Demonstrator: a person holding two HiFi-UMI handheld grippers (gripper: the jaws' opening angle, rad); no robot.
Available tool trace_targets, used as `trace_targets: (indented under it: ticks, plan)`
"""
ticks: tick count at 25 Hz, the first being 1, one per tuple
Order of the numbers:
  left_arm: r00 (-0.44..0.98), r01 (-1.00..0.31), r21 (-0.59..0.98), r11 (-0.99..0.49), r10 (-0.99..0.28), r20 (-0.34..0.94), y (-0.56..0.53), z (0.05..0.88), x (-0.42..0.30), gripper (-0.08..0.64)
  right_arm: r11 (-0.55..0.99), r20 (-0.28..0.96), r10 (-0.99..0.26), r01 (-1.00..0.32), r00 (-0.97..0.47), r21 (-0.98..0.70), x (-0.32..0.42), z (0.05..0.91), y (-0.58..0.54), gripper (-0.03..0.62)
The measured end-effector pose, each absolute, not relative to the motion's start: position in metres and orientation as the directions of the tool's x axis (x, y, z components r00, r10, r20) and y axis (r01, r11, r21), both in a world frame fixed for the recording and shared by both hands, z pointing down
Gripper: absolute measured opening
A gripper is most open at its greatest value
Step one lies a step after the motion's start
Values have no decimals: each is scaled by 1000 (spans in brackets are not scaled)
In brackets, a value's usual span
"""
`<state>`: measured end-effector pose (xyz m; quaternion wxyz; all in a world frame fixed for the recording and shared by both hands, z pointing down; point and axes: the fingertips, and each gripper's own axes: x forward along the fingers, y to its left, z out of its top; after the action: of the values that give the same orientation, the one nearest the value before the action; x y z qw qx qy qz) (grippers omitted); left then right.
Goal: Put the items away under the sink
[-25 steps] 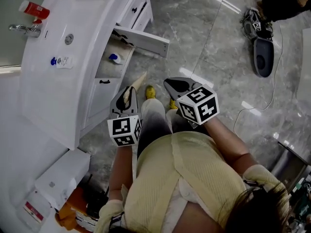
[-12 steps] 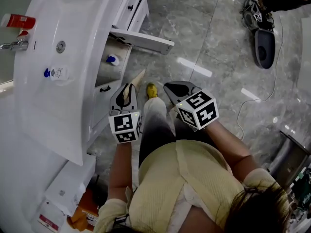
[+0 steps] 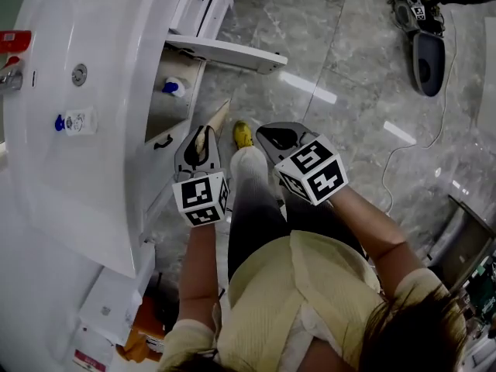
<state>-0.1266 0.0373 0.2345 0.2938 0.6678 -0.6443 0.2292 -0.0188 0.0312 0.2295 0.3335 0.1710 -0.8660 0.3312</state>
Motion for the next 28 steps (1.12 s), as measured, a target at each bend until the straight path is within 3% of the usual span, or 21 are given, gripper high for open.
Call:
trace_targets:
  ticks: [28]
  plan:
    - [-43,-976,120,180,-706,707,35,355,-165,80,738,731,-6,-496,-683,-457,-51,350,30,26]
